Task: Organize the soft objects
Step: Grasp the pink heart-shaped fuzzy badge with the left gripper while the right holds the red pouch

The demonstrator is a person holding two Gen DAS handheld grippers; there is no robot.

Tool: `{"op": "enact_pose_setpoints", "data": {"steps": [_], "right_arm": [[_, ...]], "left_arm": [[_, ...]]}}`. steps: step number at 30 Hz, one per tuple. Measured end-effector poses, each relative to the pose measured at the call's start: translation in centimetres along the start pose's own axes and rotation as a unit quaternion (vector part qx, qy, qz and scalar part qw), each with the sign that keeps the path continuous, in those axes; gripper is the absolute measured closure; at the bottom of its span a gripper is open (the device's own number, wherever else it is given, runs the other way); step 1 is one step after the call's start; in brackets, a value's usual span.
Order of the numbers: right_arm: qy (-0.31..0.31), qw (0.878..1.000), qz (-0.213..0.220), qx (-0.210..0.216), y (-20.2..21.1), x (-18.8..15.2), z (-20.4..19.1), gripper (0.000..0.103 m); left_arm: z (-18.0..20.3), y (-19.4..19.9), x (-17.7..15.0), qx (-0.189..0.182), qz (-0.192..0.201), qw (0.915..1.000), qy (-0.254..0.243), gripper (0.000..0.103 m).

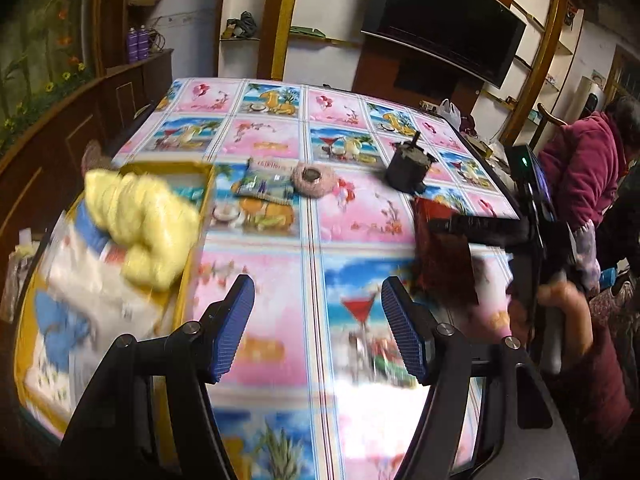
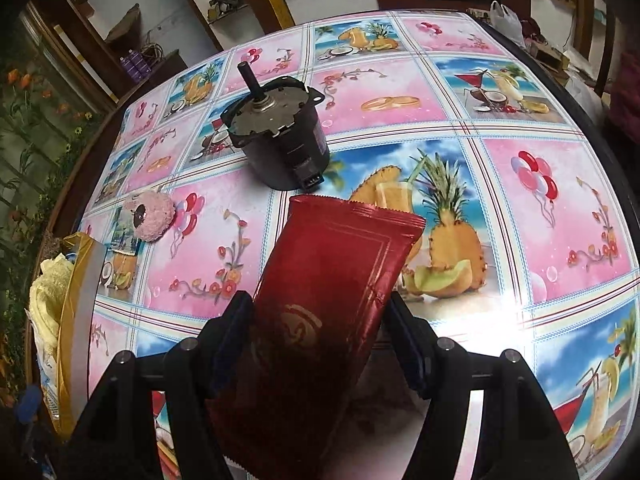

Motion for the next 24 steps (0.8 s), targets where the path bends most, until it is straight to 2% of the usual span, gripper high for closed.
{"op": "enact_pose_setpoints", "data": {"steps": [5,11,13,17,21,23,24], "right_arm": [[0.001,1.0,0.011,-0.019,-0.1,0.0,-0.2,0.03],[0.021,0.999,0.029,-0.032,-0.2,-0.1,-0.8,0.025],[0.036,0.998,0.035,-0.039,-0.2,-0.2,-1.0,0.024],[0.063,0.996,0.031,-0.049,-0.4,-0.4,-1.8,0.024],[0.086,0.995,0.026,-0.048,-0.7,-0.6,-2.9,0.023],[0.095,0.994,0.026,-0.055,-0.8,-0.7,-3.0,0.023],[0.1,0.993,0.026,-0.06,-0.8,-0.8,-3.1,0.023]], "left_arm": [[0.9,-5.5,5.3,0.038,0.012,0.9986,-0.033,0.036],[2.0,-13.6,8.5,0.06,-0.025,0.9961,-0.06,0.036],[2.1,-15.9,9.2,0.081,-0.032,0.9936,-0.073,0.036],[2.4,-18.9,9.5,0.101,-0.045,0.9889,-0.099,0.036],[2.6,-20.8,8.1,0.114,-0.063,0.9833,-0.128,0.036],[2.9,-20.5,8.0,0.112,-0.048,0.9822,-0.143,0.037],[2.9,-20.5,7.7,0.111,-0.054,0.9822,-0.142,0.049]]}}
Point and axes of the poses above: each gripper's, at about its wrist camera, not at the fingertips, and y roughly against the way its jaws point, z to its right, x to its top, the point moved 9 cm from there along -y, roughly the way its jaws point, and after that the axes turned 12 degrees about y, right-handed, at the moved point
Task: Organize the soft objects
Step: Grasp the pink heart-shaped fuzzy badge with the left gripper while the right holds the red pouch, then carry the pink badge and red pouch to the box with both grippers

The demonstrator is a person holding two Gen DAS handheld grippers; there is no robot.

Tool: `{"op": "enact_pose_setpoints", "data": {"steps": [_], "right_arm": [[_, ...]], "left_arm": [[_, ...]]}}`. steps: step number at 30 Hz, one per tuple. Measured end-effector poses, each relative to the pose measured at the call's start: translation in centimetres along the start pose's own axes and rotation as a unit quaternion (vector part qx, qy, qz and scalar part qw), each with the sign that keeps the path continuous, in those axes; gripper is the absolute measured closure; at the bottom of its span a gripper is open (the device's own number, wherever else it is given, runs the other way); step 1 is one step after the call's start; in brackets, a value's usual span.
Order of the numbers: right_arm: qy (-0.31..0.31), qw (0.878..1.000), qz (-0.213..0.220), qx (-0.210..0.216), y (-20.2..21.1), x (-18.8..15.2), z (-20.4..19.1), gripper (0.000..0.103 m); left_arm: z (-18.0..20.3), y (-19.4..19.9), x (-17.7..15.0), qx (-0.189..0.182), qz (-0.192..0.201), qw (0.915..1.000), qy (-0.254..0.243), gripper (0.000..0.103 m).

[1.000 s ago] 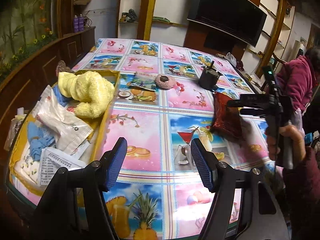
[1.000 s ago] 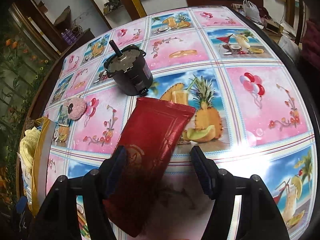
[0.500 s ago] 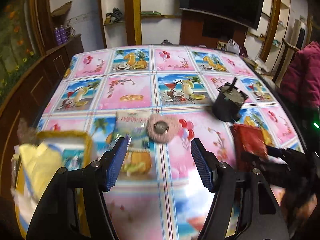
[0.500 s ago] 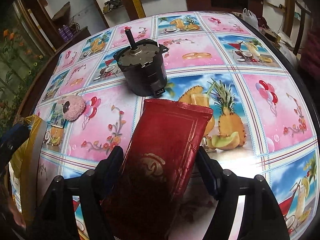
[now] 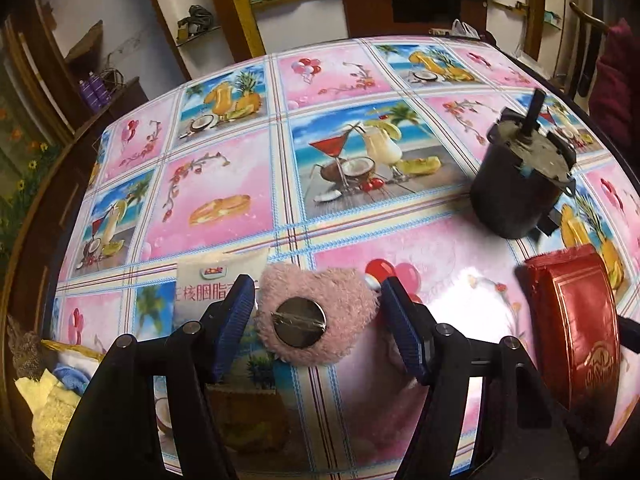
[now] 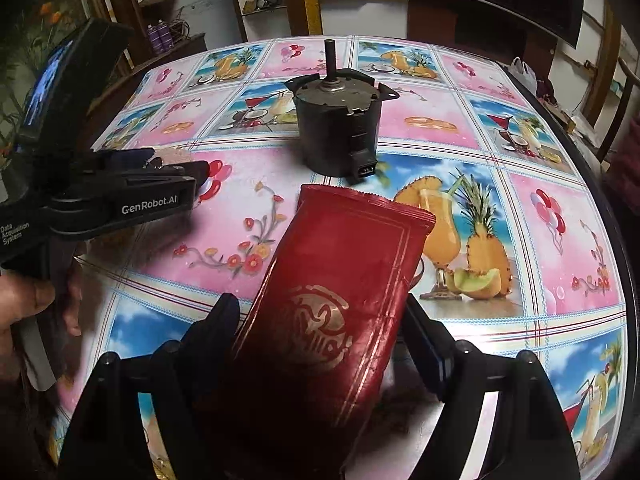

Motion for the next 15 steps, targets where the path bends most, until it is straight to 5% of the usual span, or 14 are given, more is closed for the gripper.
{"op": "enact_pose_setpoints", "data": {"steps": [5,10,15], "right_arm": [[0.011,1.0,0.002,-0.014,0.3,-0.3,-0.2,0.034],[-0.004,1.0,0.012,0.0,0.9,-0.2,0.1,0.049],[-0.024,0.999,0.019,0.027,1.0,-0.2,0.3,0.053]], "left_arm": [[0.5,0.8,-0.9,-0.021,-0.004,0.9997,0.007,0.06],[0.5,3.7,-1.4,-0.064,0.004,0.9973,0.036,0.06],[-0.2,8.3,-2.3,-0.111,0.02,0.9908,0.076,0.06]]}}
Point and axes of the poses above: each gripper's, at about its wrist camera, not at the fingertips, and y roughly against the way its jaws point, z to its right, x to its top, the point moved 9 cm from there along -y, roughly the way its jaws point, and after that the axes turned 12 degrees about y, right-handed, at the moved point
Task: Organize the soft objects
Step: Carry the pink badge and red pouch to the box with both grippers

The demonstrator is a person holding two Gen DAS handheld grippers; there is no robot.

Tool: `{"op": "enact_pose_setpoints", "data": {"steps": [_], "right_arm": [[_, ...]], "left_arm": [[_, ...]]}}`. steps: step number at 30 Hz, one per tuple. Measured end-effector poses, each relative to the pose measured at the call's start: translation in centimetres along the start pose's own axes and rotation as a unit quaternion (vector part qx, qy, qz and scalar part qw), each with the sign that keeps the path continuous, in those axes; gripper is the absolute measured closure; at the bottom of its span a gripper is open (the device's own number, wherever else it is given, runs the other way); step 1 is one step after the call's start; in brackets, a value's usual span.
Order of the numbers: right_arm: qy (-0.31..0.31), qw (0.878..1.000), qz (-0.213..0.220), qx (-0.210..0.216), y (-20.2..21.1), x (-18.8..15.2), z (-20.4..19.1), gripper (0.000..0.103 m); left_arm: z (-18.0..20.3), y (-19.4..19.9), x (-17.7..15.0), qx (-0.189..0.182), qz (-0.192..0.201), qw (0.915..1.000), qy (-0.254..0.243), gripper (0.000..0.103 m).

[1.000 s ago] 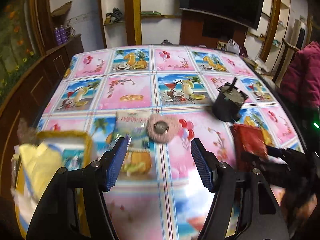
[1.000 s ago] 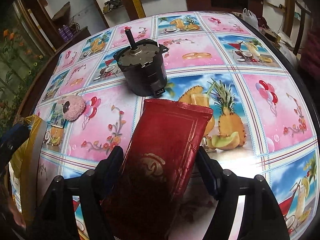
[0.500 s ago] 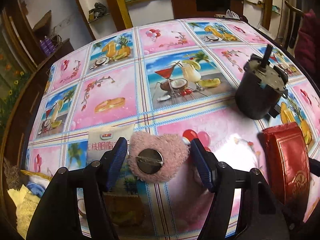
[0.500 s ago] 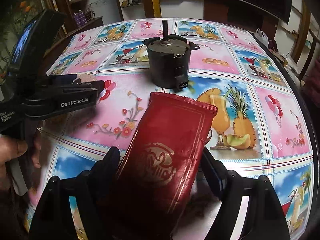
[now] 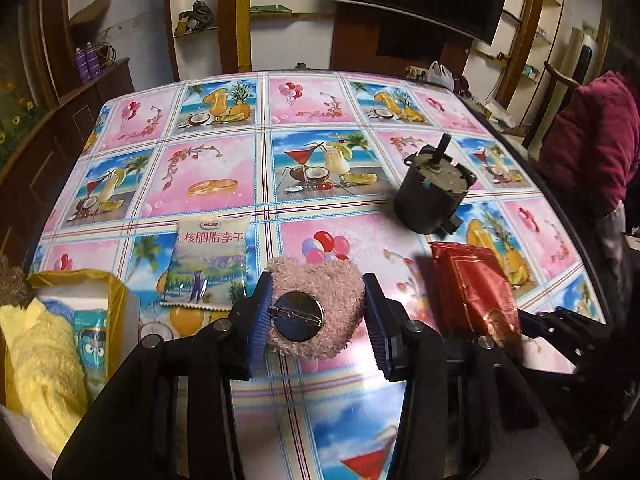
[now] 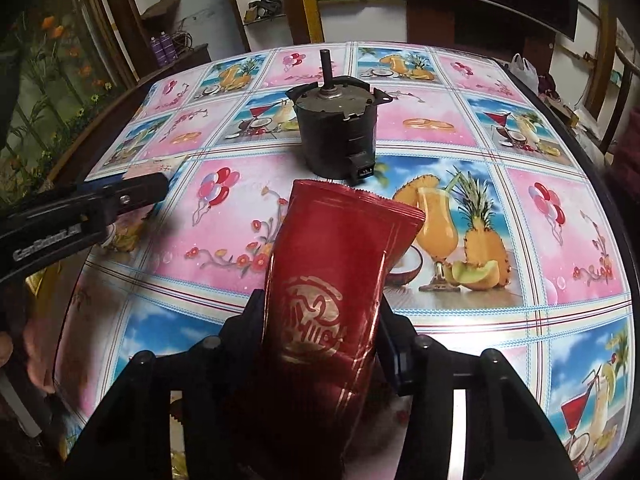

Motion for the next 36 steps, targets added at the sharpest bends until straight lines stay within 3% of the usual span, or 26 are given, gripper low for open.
{"op": "enact_pose_setpoints", "data": {"steps": [5,10,13,17,23,27,30,36], "right_arm": [[-0.032,0.998,0.012,0.045,0.2,0.1,0.2,0.056],[-0.042,0.995,0.035,0.078,1.1,0.4,-0.7,0.058],[-0.034,0.995,0.045,0.088,2.1,0.6,-1.6,0.058],[-0.049,0.989,0.039,0.133,3.4,0.3,-3.5,0.058],[-0.016,0.985,0.034,0.166,5.5,1.0,-9.1,0.058],[0.013,0.982,0.029,0.185,6.3,2.0,-13.4,0.058],[0.034,0.979,0.021,0.201,6.4,2.7,-17.1,0.058],[0.088,0.971,0.004,0.224,6.2,4.1,-24.5,0.058]], "left_arm": [[-1.7,5.7,-1.7,-0.034,0.028,0.9982,0.041,0.06],[-5.8,11.3,-3.7,-0.054,0.054,0.9922,0.098,0.06],[-8.9,14.2,-5.0,-0.044,0.07,0.9885,0.127,0.06],[-13.6,16.7,-6.9,-0.005,0.09,0.9833,0.158,0.06],[-19.8,17.5,-9.4,0.079,0.106,0.9746,0.181,0.059],[-22.1,15.9,-11.3,0.103,0.072,0.9743,0.187,0.056],[-23.4,15.0,-12.2,0.095,0.056,0.9719,0.208,0.049],[-24.6,16.7,-12.1,0.078,0.089,0.9628,0.243,0.047]]}}
Point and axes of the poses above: each gripper's, at about its wrist camera, not at the fingertips, and y roughly against the way its jaws point, z to its right, x to its top, the point moved 9 cm from there along -y, roughly the way its jaws point, and after that the axes turned 12 degrees about y, right-handed, at the moved point
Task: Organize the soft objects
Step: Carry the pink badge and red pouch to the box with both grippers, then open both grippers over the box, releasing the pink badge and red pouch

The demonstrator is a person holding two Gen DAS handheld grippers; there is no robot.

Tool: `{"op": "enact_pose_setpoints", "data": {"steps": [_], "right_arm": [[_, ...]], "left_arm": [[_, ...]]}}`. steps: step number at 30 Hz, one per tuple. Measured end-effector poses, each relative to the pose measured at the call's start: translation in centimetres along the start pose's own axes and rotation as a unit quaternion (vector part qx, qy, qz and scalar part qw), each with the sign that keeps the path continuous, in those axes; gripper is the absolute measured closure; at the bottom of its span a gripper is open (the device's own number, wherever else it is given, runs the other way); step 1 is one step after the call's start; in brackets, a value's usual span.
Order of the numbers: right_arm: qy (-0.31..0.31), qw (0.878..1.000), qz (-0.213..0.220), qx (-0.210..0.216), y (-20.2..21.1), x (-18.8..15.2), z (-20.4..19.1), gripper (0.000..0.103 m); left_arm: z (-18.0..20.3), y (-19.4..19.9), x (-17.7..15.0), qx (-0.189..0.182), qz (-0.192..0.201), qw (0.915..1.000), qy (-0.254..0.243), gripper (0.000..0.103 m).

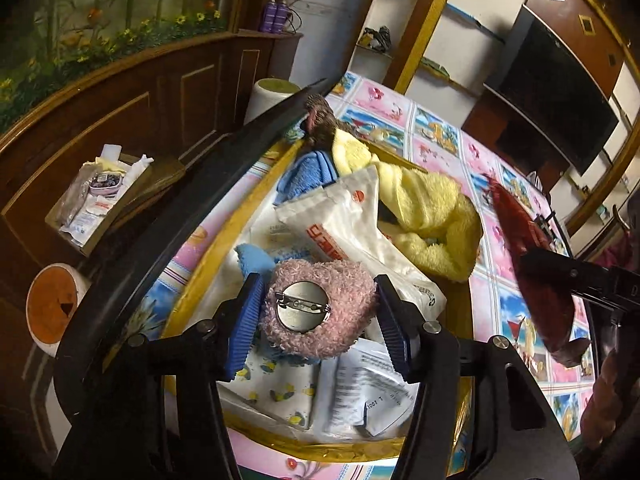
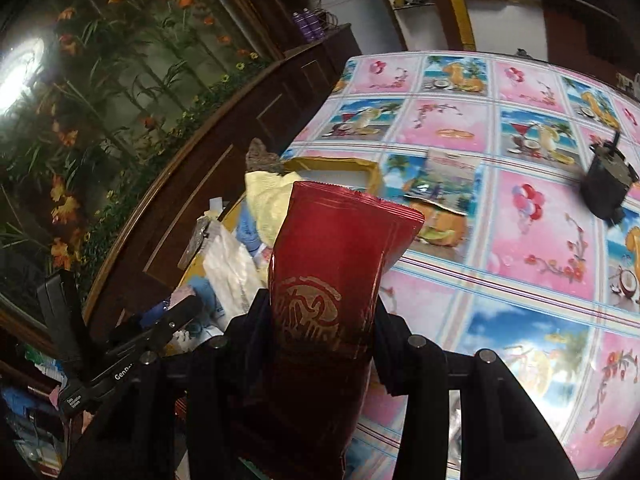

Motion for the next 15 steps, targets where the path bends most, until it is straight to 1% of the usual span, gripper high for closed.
{"op": "enact_pose_setpoints", "data": {"steps": [4,6,10,15], "right_arm": [[0.034,0.999,-0.025,0.014,-2.6,1.2,-3.2,0.058],[0.048,0.998,-0.041,0.012,-4.2,1.7,-4.1,0.058],[0.061,0.995,-0.078,-0.021,-7.9,2.4,-4.1,0.058],[0.067,0.993,-0.078,-0.06,-9.8,4.3,-3.3,0.058]], "left_arm": [[-0.6,1.1,0.3,-0.001,0.027,0.9996,0.002,0.047],[-0.8,1.5,0.4,0.0,0.034,0.9994,0.003,0.047],[-1.1,1.7,0.1,0.004,0.039,0.9992,-0.004,0.047],[-1.4,1.6,0.2,0.035,0.052,0.9979,-0.015,0.047]]}}
Point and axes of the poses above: each gripper's, at about its wrist camera, not at the fingertips, and y roughly against the way its jaws point, z to its right, x to its top, the point moved 9 cm from there along -y, roughly the way its jaws point, and after that the axes turned 12 degrees about y, right-handed, at the moved point
